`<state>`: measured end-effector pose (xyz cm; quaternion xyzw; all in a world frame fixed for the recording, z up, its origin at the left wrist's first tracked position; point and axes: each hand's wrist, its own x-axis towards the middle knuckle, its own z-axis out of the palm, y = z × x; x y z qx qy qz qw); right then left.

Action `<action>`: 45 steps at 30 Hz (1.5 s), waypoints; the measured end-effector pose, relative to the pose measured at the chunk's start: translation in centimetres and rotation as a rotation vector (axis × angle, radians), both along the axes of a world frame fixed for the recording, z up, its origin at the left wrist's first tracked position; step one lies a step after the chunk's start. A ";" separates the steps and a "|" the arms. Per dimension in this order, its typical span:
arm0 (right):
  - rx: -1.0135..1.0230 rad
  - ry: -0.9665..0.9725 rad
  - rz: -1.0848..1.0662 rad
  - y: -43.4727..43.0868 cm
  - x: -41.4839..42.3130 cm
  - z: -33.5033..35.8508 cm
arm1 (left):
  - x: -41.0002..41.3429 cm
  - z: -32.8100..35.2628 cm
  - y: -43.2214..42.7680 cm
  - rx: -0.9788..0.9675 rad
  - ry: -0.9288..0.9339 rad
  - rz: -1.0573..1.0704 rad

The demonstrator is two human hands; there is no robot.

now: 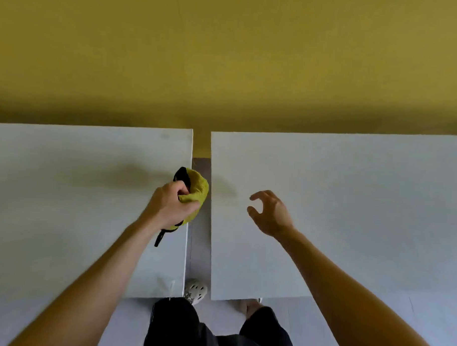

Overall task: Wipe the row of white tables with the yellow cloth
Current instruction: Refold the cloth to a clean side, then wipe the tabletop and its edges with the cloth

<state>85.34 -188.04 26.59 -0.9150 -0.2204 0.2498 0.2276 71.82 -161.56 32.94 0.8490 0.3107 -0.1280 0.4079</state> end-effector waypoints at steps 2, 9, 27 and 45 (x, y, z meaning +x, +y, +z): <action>0.026 -0.035 0.060 -0.1 2.0 -1.8 | -0.1 -2.2 -2.7 0.010 -0.017 0.086; 0.022 -0.304 0.369 3.5 7.8 -8.6 | 0.6 -10.1 -11.5 -0.309 -0.075 0.378; 0.082 -0.491 0.387 4.6 8.9 -11.1 | 17.2 -16.8 -3.9 0.165 -0.196 0.469; 0.140 -0.531 0.326 4.5 9.0 -11.1 | 20.2 -16.9 -2.1 0.172 -0.210 0.431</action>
